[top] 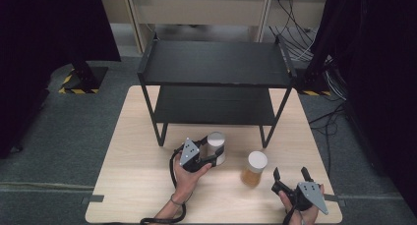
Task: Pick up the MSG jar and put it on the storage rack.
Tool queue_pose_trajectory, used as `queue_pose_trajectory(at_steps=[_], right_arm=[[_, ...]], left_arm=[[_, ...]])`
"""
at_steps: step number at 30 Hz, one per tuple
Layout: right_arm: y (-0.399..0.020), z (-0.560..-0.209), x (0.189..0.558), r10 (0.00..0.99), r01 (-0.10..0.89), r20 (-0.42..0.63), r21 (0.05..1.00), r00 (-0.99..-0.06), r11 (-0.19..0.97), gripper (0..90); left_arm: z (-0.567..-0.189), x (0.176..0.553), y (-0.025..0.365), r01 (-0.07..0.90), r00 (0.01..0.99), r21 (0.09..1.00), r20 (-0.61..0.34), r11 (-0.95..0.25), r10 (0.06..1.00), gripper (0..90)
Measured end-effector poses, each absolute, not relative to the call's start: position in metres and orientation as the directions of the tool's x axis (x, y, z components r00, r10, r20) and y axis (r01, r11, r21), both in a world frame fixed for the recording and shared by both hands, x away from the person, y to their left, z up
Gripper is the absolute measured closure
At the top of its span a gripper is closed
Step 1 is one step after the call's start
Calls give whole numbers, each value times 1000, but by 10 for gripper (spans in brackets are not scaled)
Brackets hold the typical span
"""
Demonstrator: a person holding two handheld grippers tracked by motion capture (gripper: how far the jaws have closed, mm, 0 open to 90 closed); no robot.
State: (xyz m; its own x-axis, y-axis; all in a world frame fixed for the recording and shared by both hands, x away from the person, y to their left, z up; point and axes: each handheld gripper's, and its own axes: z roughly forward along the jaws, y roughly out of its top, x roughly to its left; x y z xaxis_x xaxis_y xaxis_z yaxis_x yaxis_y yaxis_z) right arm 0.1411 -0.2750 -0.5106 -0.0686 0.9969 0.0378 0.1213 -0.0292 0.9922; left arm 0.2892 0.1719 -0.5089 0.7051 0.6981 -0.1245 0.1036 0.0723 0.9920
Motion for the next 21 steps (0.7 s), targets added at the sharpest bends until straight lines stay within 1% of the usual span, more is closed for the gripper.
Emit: queue_pose_trajectory(at_steps=[6, 10, 21], right_arm=[[-275, -511, 141, 997, 121, 37, 992, -68, -28, 51], [-275, -511, 141, 997, 121, 37, 992, -69, -28, 51], [-275, -511, 141, 997, 119, 33, 993, -69, -25, 51]], left_arm=[[-498, 286, 174, 100, 710, 993, -117, 65, 695, 332], [-488, 282, 176, 81, 715, 996, -92, 49, 693, 332], [-460, 270, 183, 31, 724, 997, -68, 67, 687, 332]])
